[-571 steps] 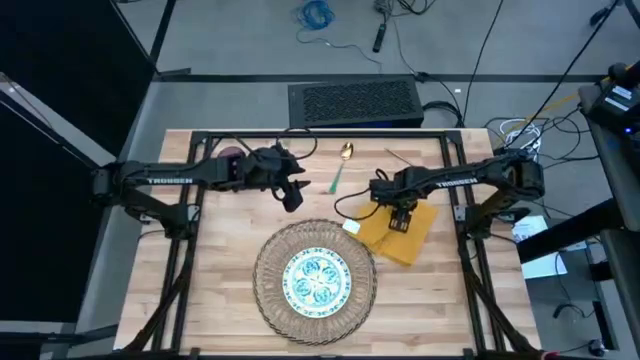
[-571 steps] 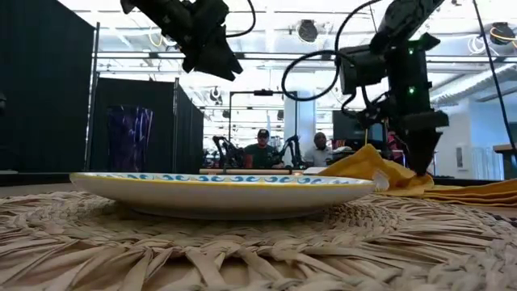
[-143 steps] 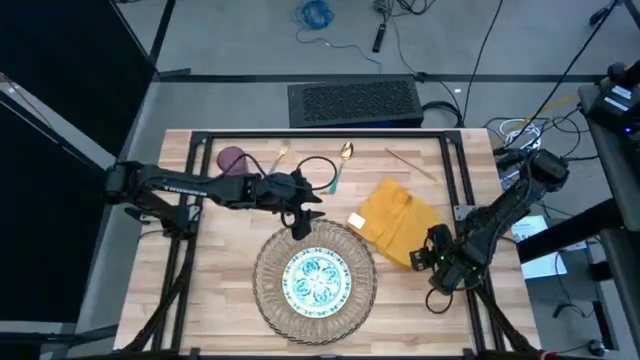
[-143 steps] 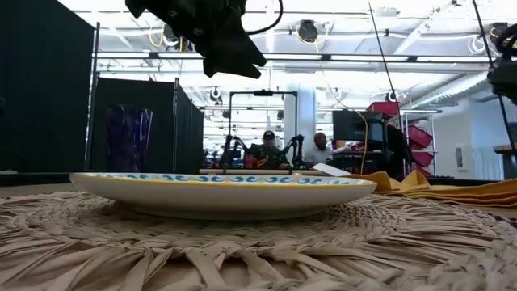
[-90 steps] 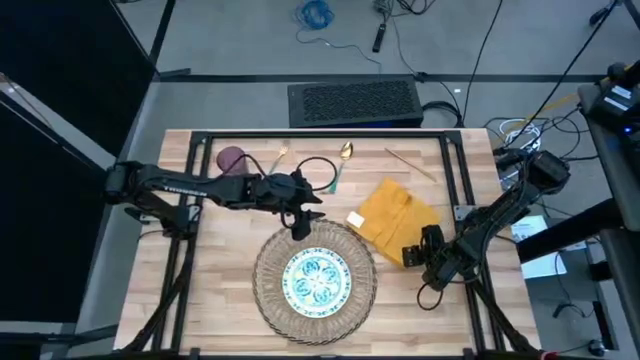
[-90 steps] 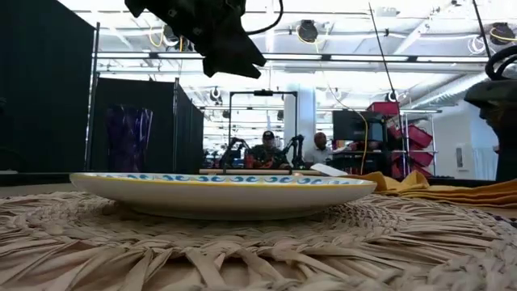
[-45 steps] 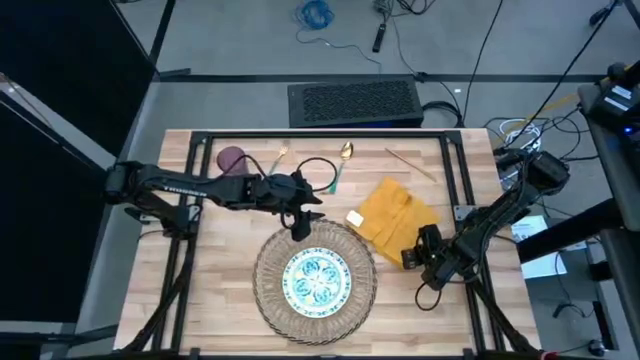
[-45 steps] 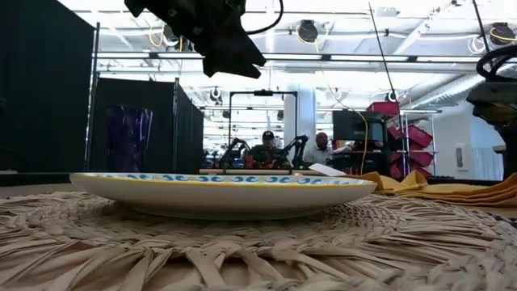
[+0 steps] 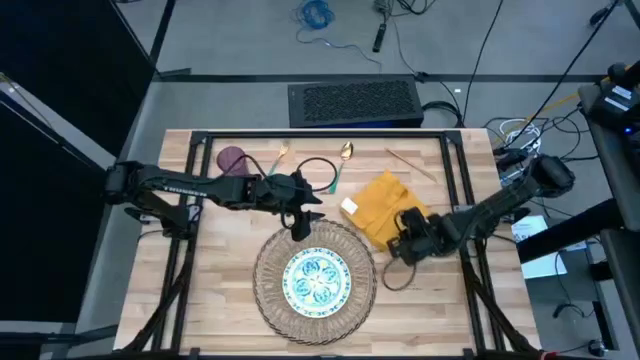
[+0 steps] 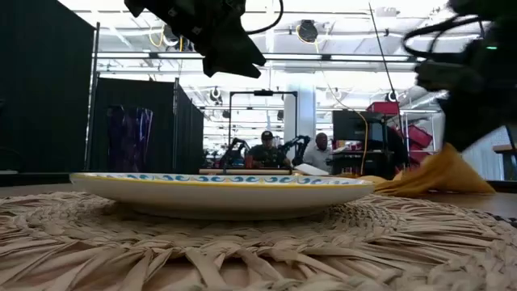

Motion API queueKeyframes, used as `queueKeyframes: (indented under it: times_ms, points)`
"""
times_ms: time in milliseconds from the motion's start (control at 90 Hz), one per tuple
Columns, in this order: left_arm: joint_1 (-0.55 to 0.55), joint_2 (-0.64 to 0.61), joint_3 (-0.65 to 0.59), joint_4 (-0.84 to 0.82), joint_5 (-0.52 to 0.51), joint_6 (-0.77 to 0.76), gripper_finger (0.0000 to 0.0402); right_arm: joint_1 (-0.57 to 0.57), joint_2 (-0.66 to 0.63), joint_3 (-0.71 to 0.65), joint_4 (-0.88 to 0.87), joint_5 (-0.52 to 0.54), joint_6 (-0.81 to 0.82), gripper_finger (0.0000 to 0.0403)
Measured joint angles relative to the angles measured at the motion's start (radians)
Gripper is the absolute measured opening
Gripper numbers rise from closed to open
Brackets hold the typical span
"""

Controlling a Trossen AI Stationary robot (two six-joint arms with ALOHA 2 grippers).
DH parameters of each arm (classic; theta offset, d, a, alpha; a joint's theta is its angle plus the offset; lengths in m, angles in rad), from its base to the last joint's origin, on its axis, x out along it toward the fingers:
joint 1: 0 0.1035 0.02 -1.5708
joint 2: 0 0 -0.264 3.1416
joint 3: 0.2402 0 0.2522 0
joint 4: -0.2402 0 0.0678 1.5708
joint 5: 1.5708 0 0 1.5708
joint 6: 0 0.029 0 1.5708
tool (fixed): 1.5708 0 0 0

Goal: Set table place
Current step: Fold the yellow table napkin

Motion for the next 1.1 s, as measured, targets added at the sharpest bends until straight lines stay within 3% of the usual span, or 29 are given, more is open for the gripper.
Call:
queueKeyframes:
  times_ms: [267, 467, 744, 933, 1100]
  points:
    - [0.000, 0.000, 0.000, -0.001, 0.000, 0.000, 0.0171, -0.267, 0.000, 0.089, 0.075, -0.038, -0.425, 0.0000]
    - [0.000, 0.000, 0.000, -0.002, 0.000, 0.000, 0.0171, -0.469, 0.000, 0.133, 0.176, -0.176, -0.676, 0.0000]
    - [0.000, 0.000, 0.000, -0.004, 0.000, 0.007, 0.0171, -0.684, 0.098, 0.133, 0.271, -0.339, -0.866, 0.0000]
    - [0.003, 0.000, 0.000, -0.004, 0.000, 0.010, 0.0171, -0.754, 0.183, 0.134, 0.372, -0.376, -0.962, 0.0000]
    - [0.013, 0.000, 0.000, -0.003, -0.016, 0.028, 0.0171, -0.786, 0.260, 0.163, 0.371, -0.473, -1.035, 0.0000]
